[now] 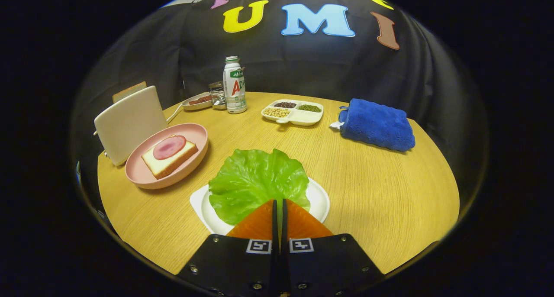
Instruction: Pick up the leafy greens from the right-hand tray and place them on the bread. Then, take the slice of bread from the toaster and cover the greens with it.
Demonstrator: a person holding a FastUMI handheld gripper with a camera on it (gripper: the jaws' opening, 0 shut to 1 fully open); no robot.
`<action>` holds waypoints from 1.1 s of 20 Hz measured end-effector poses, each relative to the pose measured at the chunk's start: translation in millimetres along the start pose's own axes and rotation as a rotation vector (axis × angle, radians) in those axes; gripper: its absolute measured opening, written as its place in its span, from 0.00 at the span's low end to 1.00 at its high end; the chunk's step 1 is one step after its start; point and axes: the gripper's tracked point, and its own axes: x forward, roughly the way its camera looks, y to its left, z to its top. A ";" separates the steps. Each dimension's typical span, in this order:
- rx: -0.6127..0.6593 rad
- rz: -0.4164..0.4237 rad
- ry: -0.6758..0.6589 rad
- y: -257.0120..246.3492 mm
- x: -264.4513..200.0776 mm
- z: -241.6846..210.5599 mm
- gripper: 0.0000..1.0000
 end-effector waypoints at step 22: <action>0.143 0.302 -0.231 122.6 -43.6 112.1 0.00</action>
